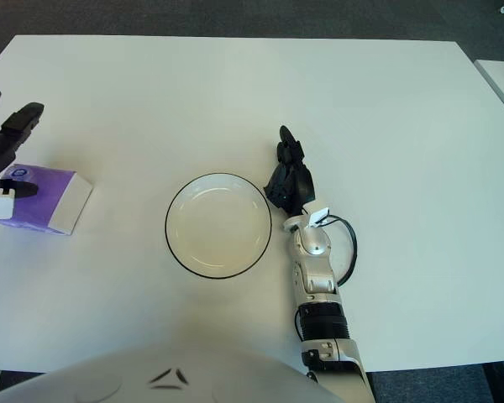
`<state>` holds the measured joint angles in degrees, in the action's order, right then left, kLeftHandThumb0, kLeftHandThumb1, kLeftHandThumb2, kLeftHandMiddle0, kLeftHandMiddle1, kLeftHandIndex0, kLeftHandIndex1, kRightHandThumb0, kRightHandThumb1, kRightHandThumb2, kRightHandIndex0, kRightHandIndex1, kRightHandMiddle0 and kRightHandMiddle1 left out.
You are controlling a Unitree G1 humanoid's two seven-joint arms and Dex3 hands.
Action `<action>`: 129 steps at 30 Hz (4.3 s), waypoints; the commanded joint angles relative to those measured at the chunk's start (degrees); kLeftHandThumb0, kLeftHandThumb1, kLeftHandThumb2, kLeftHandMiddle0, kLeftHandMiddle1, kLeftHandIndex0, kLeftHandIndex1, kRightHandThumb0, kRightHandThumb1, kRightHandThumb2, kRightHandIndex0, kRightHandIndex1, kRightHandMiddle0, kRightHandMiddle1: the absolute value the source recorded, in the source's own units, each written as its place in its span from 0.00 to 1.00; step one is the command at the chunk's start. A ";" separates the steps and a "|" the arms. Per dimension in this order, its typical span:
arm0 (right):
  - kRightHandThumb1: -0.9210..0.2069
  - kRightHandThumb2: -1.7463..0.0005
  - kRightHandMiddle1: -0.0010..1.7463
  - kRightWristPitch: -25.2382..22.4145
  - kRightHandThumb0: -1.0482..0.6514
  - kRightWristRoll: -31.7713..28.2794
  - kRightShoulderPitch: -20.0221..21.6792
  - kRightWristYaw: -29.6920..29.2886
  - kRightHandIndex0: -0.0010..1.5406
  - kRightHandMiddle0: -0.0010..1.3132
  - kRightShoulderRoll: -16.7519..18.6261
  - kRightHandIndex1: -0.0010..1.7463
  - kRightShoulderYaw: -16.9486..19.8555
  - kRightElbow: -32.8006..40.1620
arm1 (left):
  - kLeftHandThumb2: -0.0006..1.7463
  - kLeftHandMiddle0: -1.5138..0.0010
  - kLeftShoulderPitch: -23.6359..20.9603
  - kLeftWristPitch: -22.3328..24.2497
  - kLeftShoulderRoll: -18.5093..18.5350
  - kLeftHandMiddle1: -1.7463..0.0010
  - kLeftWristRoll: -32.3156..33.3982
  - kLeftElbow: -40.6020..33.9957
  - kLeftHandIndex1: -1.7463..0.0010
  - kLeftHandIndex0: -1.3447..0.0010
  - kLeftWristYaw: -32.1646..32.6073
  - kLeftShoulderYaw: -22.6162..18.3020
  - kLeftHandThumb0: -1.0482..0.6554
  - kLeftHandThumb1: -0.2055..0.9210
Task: Put the tissue paper into the plate.
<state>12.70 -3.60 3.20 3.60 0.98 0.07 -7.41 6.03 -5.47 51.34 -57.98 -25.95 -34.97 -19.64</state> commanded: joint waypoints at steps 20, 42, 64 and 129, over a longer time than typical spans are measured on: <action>0.00 0.37 0.12 -7.60 0.12 -0.43 -6.99 0.56 0.08 0.00 -0.72 0.02 0.00 -3.46 | 0.31 1.00 2.86 -9.49 16.62 1.00 25.31 -2.25 0.99 0.98 -19.66 -5.39 0.00 1.00; 0.00 0.37 0.14 -7.80 0.12 -0.41 -6.92 1.45 0.09 0.00 -0.93 0.02 -0.03 -3.42 | 0.29 1.00 2.80 -11.90 23.62 1.00 33.89 -1.46 0.87 1.00 -31.29 -8.25 0.00 1.00; 0.00 0.37 0.15 -7.89 0.12 -0.41 -6.65 1.75 0.09 0.00 -0.93 0.02 -0.47 -3.24 | 0.28 1.00 1.32 -12.18 22.59 1.00 28.09 2.22 0.83 1.00 -25.49 -1.74 0.00 1.00; 0.00 0.38 0.16 -9.29 0.11 -0.43 -9.23 1.06 0.10 0.00 -1.32 0.02 -0.42 0.20 | 0.29 1.00 -8.67 -9.24 15.37 1.00 10.18 22.84 0.84 1.00 -3.53 22.88 0.00 1.00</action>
<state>10.66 -3.81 -0.48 4.64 0.01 -0.40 -2.51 -2.33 -14.04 67.77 -44.76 -7.87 -40.29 0.15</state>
